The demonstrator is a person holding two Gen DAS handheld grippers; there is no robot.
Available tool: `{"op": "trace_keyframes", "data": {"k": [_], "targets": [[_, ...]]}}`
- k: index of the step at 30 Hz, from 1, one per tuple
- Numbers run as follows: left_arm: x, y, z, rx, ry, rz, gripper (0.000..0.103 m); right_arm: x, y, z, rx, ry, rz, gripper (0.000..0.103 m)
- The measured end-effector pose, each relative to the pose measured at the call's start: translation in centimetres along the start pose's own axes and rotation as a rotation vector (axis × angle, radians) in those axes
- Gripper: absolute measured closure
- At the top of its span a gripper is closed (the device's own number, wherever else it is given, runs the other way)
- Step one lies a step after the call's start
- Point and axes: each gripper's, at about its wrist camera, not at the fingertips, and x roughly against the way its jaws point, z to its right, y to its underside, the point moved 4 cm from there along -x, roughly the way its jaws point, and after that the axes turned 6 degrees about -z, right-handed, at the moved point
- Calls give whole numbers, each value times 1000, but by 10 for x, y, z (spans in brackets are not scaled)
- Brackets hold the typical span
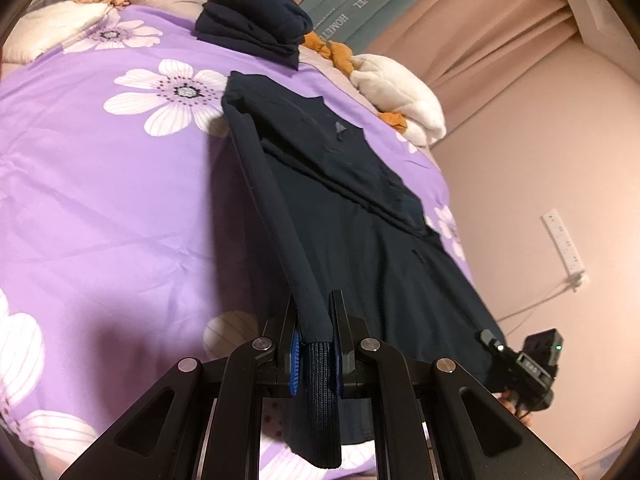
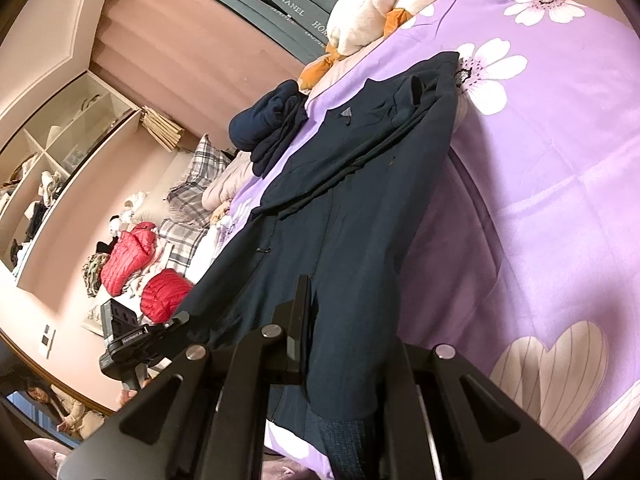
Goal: Fold large clothes
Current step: 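Lift the hem with both tools and carry it toward the collar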
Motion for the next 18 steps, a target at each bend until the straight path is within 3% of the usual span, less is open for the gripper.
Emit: {"op": "trace_keyframes", "data": {"k": [13,18], "targets": [[19,5,18,-4,211,-16,95,21,-3,-11,27,-78,3,94],[30,6,28,-22,245,-12,95,34,-4,-22,54,-110,14,94]]}}
